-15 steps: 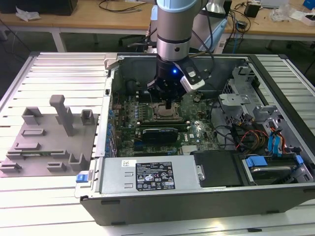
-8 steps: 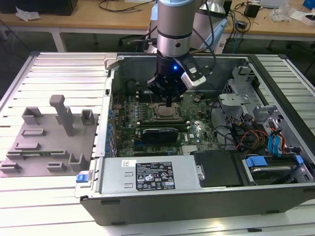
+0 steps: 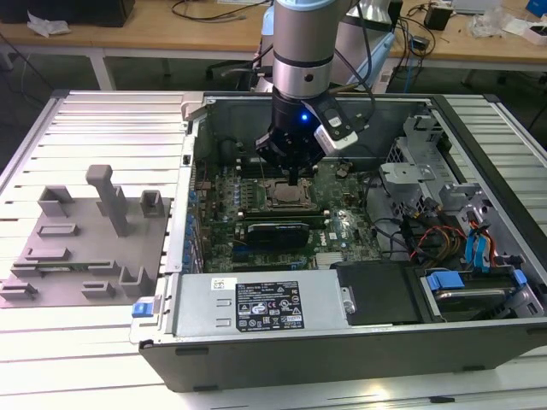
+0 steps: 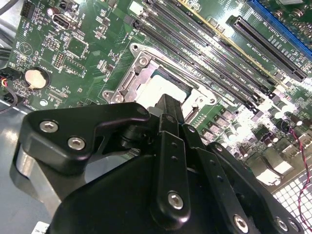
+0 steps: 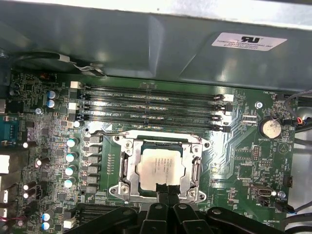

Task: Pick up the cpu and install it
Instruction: 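Install the first cpu locking lever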

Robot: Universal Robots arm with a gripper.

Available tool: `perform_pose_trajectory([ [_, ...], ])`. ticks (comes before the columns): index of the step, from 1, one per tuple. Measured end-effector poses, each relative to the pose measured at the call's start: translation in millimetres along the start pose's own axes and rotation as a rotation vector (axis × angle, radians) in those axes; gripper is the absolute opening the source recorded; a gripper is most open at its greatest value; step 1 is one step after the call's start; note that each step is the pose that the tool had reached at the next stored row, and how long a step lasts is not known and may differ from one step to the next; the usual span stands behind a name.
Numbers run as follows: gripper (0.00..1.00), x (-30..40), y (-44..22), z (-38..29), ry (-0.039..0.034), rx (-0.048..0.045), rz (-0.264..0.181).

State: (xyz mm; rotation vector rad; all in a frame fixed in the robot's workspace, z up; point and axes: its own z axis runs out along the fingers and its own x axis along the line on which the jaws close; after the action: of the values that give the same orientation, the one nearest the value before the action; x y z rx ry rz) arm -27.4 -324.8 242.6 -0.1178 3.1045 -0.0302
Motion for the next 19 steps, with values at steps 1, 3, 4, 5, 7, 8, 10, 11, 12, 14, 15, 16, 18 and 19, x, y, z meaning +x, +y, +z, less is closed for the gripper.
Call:
perform_pose_trajectory([
  [1,0.11,0.0,0.0,0.0,0.0,0.0,0.0],
  [3,0.11,0.0,0.0,-0.1,0.0,0.0001,0.0],
  [4,0.11,0.0,0.0,-0.1,0.0,0.0,0.0],
  [5,0.11,0.9,0.2,-0.2,0.0,0.0002,0.0],
  [7,0.11,5.9,1.4,-0.3,0.0,0.0001,0.0],
  [8,0.11,6.5,1.6,-0.3,0.0,0.0001,0.0],
  [10,0.11,6.6,1.7,-0.7,0.0,0.0001,0.0],
  [11,0.11,6.6,1.7,-2.9,0.0,0.0001,0.0],
  [12,0.11,6.6,1.6,-4.7,0.0,0.0002,0.0],
  [14,0.11,6.5,1.6,-8.3,-0.0001,0.0,0.0],
  [15,0.11,6.4,1.5,-10.3,0.0,0.0,0.0],
  [16,0.11,6.3,1.5,-12.8,0.0,0.0,0.0],
  [18,0.11,6.2,1.4,-17.3,0.0,0.0001,0.0],
  [19,0.11,6.1,1.3,-18.9,0.0,0.0001,0.0],
])
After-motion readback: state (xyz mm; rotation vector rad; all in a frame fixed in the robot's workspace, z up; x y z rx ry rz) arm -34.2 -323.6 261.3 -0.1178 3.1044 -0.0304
